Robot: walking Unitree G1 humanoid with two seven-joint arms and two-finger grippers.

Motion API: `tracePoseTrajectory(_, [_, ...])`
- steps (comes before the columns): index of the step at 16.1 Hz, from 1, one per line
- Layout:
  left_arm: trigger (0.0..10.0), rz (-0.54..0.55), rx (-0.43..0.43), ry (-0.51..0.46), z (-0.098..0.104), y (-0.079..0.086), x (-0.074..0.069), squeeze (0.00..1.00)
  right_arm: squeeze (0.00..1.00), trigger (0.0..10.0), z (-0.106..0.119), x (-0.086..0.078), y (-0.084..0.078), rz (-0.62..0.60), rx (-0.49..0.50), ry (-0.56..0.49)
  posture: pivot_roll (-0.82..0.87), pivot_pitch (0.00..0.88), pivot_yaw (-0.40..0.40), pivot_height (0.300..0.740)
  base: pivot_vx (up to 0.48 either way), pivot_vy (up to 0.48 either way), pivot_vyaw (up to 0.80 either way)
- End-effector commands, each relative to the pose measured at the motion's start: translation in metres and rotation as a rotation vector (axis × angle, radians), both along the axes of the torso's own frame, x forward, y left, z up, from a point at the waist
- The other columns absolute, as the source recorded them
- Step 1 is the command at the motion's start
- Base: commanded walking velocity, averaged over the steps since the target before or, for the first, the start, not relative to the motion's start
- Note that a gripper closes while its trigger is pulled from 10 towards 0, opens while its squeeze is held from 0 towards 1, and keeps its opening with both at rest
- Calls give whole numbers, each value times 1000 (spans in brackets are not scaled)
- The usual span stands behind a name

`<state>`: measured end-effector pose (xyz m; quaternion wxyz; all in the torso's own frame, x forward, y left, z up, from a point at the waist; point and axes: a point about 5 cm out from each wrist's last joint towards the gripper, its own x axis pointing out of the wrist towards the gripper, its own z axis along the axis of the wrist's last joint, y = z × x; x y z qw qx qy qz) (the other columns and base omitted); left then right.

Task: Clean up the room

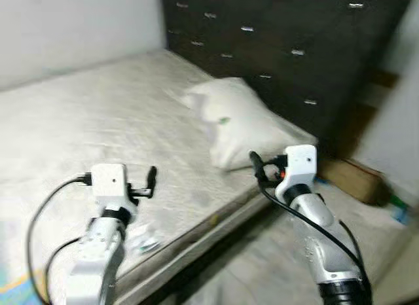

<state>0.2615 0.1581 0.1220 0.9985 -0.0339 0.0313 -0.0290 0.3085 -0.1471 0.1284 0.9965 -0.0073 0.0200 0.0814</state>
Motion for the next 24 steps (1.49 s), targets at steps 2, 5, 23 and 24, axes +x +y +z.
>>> tracePoseTrajectory(2, [10000,-12,3,4,0,-1,2,0,0,10000,2,0,1,3,11,-9,-7,51,-46,740,0,0,800])
tracePoseTrajectory(5, [10000,13,-8,-4,2,2,2,0,0,10000,2,-1,1,10,27,-11,-10,63,-41,740,0,0,800])
tracePoseTrajectory(23, [10000,20,-43,-1,1,2,3,0,0,10000,4,-2,5,30,68,-17,-15,79,-41,740,0,0,611])
tracePoseTrajectory(24, [10000,16,-43,1,1,2,2,0,0,10000,4,-2,5,33,75,-20,-15,79,-41,740,0,0,0])
